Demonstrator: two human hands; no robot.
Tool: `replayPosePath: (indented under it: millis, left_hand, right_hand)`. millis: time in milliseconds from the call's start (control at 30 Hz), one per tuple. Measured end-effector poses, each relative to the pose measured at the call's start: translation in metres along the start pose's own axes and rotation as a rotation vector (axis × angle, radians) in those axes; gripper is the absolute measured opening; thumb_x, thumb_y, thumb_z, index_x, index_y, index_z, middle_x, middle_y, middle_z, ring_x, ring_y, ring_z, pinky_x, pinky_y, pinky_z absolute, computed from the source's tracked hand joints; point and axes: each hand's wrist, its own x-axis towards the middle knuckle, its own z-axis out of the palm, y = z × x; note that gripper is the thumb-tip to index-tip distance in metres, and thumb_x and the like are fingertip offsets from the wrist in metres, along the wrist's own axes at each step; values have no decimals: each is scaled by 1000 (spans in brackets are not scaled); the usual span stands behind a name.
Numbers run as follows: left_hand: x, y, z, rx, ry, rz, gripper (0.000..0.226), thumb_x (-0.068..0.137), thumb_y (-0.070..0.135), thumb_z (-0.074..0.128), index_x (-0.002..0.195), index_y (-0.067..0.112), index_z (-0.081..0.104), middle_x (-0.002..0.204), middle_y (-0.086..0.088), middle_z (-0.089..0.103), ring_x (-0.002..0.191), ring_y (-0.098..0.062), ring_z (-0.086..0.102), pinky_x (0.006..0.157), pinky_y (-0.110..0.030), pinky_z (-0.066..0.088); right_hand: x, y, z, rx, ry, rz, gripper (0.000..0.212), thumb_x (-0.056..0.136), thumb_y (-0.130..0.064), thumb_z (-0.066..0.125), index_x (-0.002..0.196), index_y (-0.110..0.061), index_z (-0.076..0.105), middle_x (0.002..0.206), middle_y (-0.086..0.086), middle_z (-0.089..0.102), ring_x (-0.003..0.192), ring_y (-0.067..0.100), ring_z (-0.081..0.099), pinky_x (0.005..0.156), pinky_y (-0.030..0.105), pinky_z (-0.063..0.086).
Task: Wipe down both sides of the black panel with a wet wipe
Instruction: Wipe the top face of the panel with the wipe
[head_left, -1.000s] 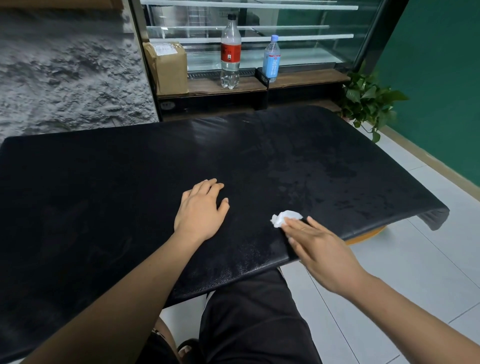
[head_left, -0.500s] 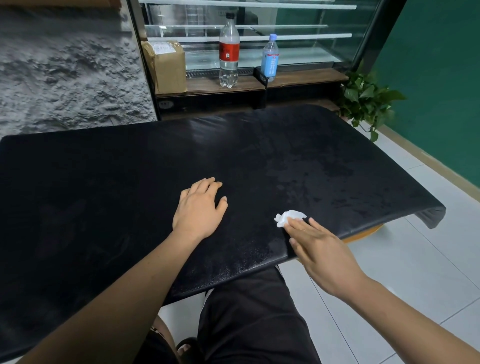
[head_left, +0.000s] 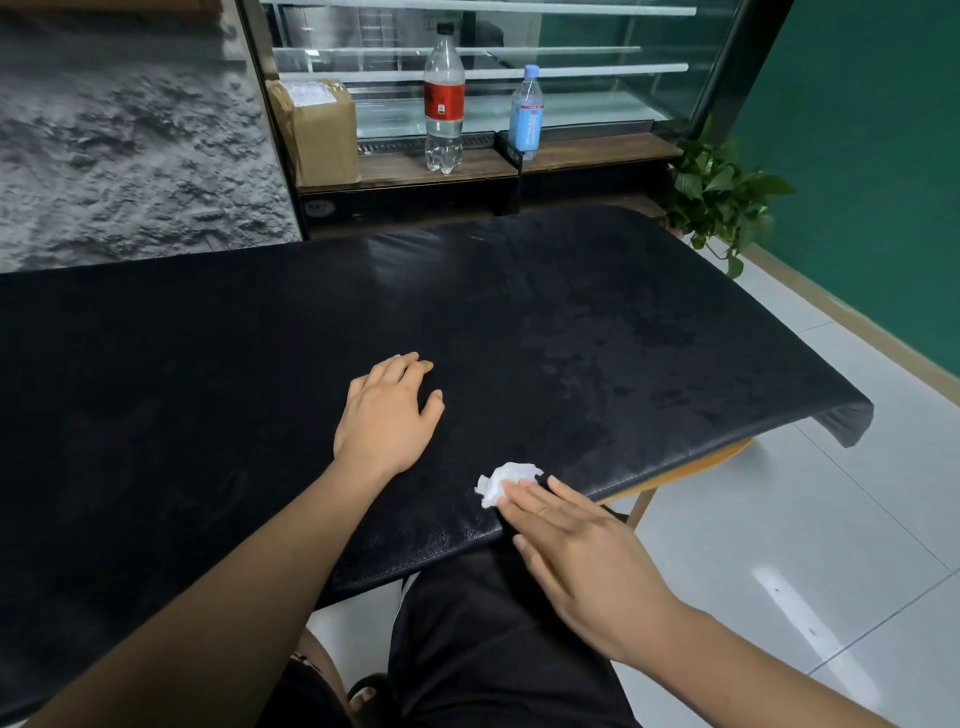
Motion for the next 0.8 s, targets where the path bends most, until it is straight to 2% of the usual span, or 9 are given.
replayPosePath:
  millis: [167,433,600,733,800]
  left_hand:
    - [0,0,0,7,-4,-1,53,105,54,37,151,31,50,161,9,44,151,-12,33,120,-39,29]
    - [1,-1,0,10,-3,4,53,105,54,36,151,30,50,161,9,44,150,-12,34,120,-40,30]
    - [1,-1,1,9,-9,7,53,105,55,36,150,31,50,161,9,44,150,-12,34,120,-39,31]
    - [1,-1,0,0,-13,5,53,105,55,36,150,31,50,161,9,43,150,-12,34,120,-39,30]
    - [1,-1,0,-4,-15,6,53,105,55,36,150,31,50,161,9,43,150,-13,34,120,-40,31]
  right_hand:
    - [-3,16,-2,31,-17,16,49,113,-38,29,158,-30,46,165,-15,37,154,-5,23,129,28,15]
    - [-17,57,-16,3,80,132,44,114,-37,32,152,-32,52,160,-20,44,148,-4,36,129,28,20]
    - [-25,76,-26,-13,102,181,37,114,-32,29,146,-36,47,147,-31,45,128,7,54,127,28,23]
    - [-25,77,-26,-14,120,192,37,113,-32,27,143,-38,46,143,-31,45,122,11,56,125,31,30]
    - [-23,75,-27,-6,125,200,34,113,-31,29,141,-40,45,138,-32,46,115,11,55,118,29,38]
